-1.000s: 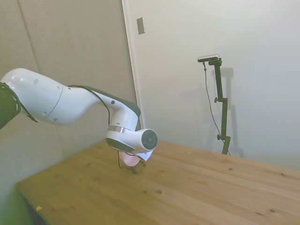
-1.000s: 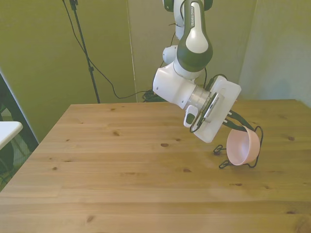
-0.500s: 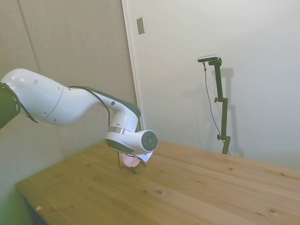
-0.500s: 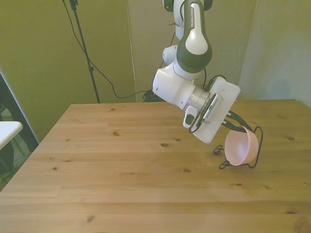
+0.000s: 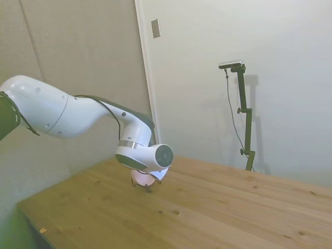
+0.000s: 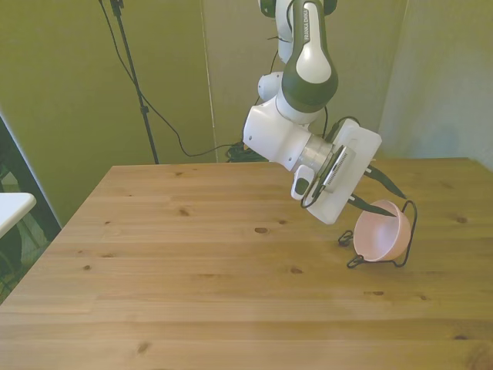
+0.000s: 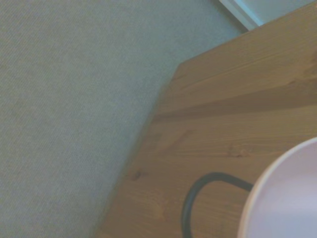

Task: Load the bowl

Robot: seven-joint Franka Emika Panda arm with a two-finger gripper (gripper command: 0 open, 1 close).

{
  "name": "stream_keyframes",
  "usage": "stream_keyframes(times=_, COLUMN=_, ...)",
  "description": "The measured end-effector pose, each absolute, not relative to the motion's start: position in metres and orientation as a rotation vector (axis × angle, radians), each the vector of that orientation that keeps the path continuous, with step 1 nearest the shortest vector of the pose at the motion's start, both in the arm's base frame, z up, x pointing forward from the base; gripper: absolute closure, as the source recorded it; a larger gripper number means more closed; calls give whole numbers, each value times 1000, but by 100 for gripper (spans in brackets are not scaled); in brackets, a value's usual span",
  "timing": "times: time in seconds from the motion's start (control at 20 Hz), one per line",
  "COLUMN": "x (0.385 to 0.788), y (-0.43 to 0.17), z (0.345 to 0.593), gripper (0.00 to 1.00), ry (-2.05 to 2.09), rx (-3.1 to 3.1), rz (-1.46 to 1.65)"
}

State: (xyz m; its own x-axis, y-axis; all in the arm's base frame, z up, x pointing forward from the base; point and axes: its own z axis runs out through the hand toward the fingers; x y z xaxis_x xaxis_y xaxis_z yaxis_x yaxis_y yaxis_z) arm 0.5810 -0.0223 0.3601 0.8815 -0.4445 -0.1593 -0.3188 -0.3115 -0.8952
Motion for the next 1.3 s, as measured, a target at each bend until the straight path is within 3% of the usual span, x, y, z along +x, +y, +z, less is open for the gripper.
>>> stream_keyframes(times=0.7, x=530, y=-46, z=453, gripper=0, ry=751, rx=-2061, rz=-249)
stream_keyframes(times=1.1, x=471, y=-49, z=474, gripper=0, ry=930, rx=-2217, rz=-197)
stream_keyframes(times=1.3, x=441, y=-64, z=467, gripper=0, ry=1009, rx=-2281, rz=-181)
